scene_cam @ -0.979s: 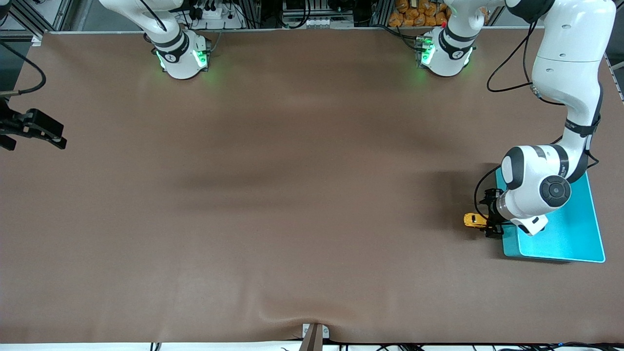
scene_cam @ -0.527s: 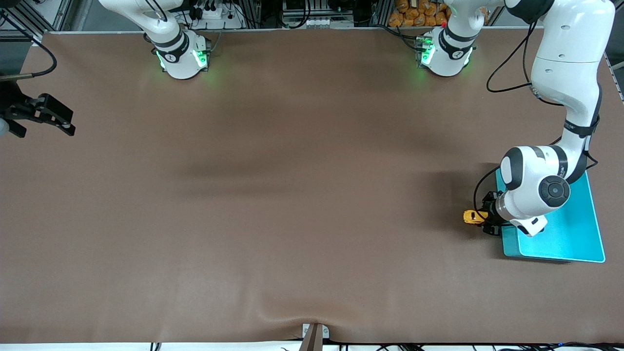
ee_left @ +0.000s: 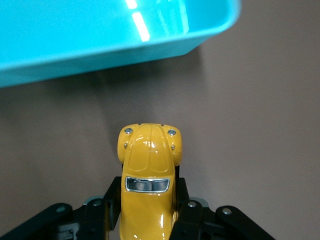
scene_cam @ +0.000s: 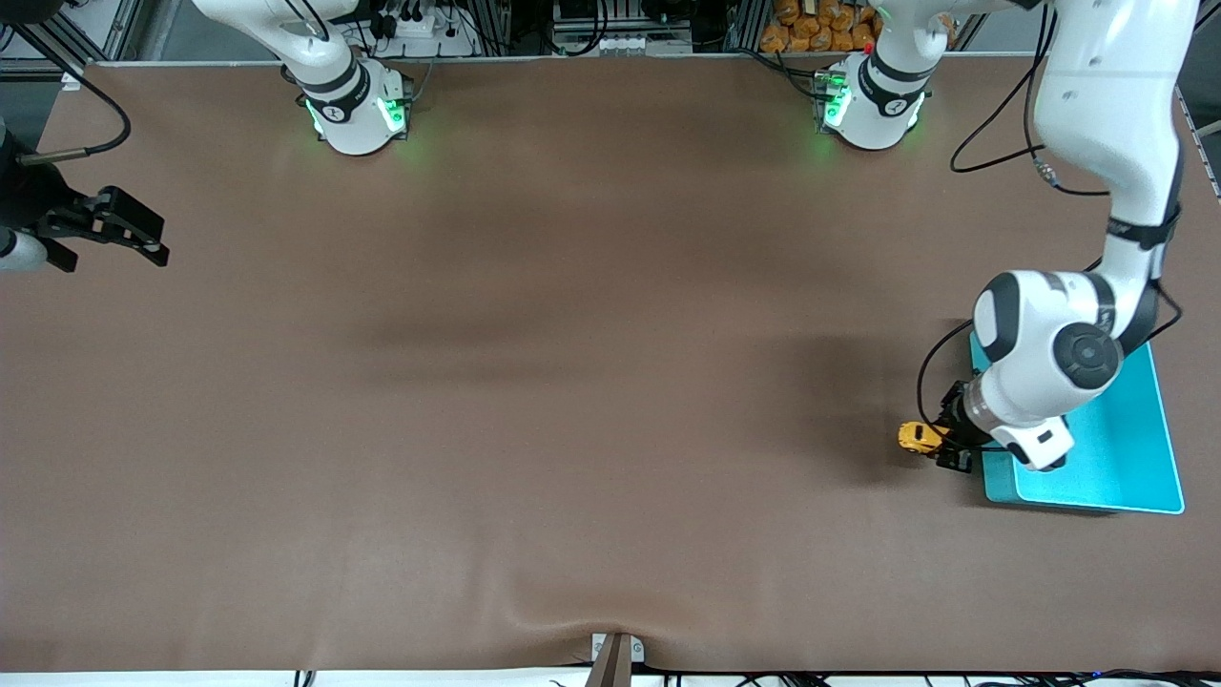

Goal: Wind and store yellow beetle car
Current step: 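Lift the car with the left gripper and lower it into the teal box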

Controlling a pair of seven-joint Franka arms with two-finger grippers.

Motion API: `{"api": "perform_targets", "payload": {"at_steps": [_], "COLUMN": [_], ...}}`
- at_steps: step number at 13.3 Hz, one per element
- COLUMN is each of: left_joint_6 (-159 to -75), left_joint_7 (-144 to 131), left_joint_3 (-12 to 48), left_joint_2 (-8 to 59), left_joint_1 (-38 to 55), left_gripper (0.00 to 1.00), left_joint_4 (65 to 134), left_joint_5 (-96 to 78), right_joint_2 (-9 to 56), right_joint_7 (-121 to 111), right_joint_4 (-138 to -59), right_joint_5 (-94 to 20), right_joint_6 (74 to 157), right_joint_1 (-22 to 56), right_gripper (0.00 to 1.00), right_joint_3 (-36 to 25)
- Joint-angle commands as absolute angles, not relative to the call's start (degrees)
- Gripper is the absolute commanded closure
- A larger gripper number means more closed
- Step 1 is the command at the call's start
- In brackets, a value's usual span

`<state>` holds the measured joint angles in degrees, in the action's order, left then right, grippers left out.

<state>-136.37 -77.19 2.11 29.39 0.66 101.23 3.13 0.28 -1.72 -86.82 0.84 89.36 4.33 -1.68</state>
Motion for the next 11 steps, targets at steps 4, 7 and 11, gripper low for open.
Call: {"api": "perform_targets", "payload": {"at_steps": [4,7,11], "left_joint_6": [-125.8,-125.0,-121.2], "left_joint_7": [-57.2,-46.2,-28.2], "left_joint_3": [1.3,1.4,1.4], "left_joint_2": [23.4,22.2,22.1], "left_joint_1": [-2.9,-7.1,-12.4], "left_gripper": [1.00,1.00,1.00], "left_joint_4": [97.7,97.6,97.8], "left_joint_5": [3.4,3.4,3.4], "right_joint_2": [0.4,0.1,-0.8], "right_joint_7": [-2.3,-1.8,-1.7], "right_joint_4": [-87.5,-88.0,-88.9], "right_joint_5": [-0.6,-0.5,-0.3], "right_joint_6": [90.1,90.1,89.8], "right_joint_1": [5.4,6.1,6.3], "right_gripper": [0.00,0.00,0.00], "right_joint_3": [-2.7,-2.7,-2.7]}}
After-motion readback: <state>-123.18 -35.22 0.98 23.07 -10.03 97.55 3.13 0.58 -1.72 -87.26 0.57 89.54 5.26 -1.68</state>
